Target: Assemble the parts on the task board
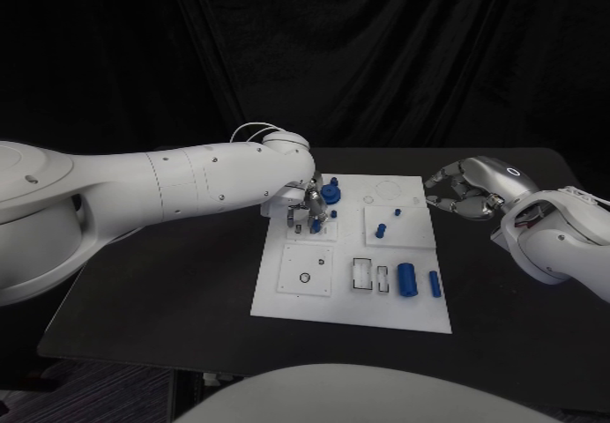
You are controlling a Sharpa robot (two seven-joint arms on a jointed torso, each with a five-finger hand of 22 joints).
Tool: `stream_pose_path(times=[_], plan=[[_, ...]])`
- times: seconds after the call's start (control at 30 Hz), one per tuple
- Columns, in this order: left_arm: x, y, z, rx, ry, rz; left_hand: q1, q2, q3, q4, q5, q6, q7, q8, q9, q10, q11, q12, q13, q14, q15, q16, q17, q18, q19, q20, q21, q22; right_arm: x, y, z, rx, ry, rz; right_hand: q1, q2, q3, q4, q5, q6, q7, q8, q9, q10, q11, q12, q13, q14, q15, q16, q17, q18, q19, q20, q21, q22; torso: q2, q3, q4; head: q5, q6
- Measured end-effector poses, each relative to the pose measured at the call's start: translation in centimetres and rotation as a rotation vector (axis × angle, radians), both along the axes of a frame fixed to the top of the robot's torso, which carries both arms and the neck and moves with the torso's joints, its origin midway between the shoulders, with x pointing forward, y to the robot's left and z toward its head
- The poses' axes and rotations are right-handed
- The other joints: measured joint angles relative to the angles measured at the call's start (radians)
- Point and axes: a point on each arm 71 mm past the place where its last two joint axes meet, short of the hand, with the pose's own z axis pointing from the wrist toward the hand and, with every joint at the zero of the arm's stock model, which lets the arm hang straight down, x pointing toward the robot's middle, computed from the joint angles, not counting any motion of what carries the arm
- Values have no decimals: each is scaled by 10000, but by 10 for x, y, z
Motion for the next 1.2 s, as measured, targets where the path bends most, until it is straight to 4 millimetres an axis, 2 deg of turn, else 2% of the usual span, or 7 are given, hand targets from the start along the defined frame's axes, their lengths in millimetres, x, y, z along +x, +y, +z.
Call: stream_pose_path(times=[0.43, 0.53, 0.57, 0.6, 0.7, 1.2], plan=[[0, 3, 0, 57, 25, 106, -93, -11, 26, 28, 0, 18, -17, 0, 3, 0, 0, 0, 0, -1, 0, 0, 0, 26, 19, -17, 6, -2, 0, 0, -2, -36, 74, -7, 0, 0, 0, 0, 0, 0, 0, 0, -1, 0, 0, 0, -1, 0, 0, 0, 0, 0, 0, 0, 0, 0, 6, 0, -12, 27, 0], [0, 4, 0, 64, 31, 127, -94, -11, 85, 2, -1, 18, -17, 0, 13, 0, 0, 0, 0, -1, 0, 0, 0, 97, 20, -18, 7, -2, 0, -1, -2, -43, 86, -12, 0, 0, 0, 0, 0, 0, 0, 0, -1, 0, 0, 0, -2, 0, 0, 0, 0, 0, 0, 0, 0, 0, 6, 0, -12, 15, 0], [0, 5, 0, 76, 34, 140, -94, -11, 97, 13, -1, 18, -16, 0, 13, 0, 0, 0, 0, 0, 0, 0, 0, 78, 21, -18, 19, -2, 0, -1, -2, -44, 88, -13, 0, 0, 0, 0, 0, 0, 0, 0, -2, 0, 0, 0, -1, 0, 0, 0, 0, 0, 0, 0, 0, -1, 6, 0, -12, 13, 0], [0, 6, -1, 101, 44, 157, -94, -11, 97, 13, 0, 19, -16, 1, 22, 0, 0, 0, 0, 0, 0, 0, 0, -328, -50, 43, -79, -218, 0, -1, -2, -46, 91, -14, 0, 0, 0, 0, 0, 0, 0, 0, -2, 0, 0, 0, -2, 0, 0, 0, 0, 0, 0, 0, 0, -1, 7, 0, -12, 11, 0], [0, 8, -3, 136, 100, 199, -94, -11, 97, 13, -50, 35, 0, 2, 27, 0, 0, 0, 0, 0, 0, 0, 0, -144, -59, 53, -36, -76, 0, -1, -2, -52, 101, -17, 0, 0, 0, 0, 0, 0, 0, 0, -2, 0, 0, 0, -2, 0, 0, 0, 0, 1, 0, 0, 0, -1, 7, 0, -12, 5, 0], [-1, 10, -4, 169, 179, 218, -95, -12, 111, -2, -57, 34, 2, -39, 42, 0, 0, 0, 0, -1, 0, 0, 0, -145, -58, 54, -36, -47, 0, -1, -3, -80, 151, -30, 0, 0, 0, 0, -1, 0, 0, 0, 5, 0, 0, 0, -3, 0, 0, 0, 0, 0, 0, 0, 0, -1, 7, 5, -24, 20, 0]])
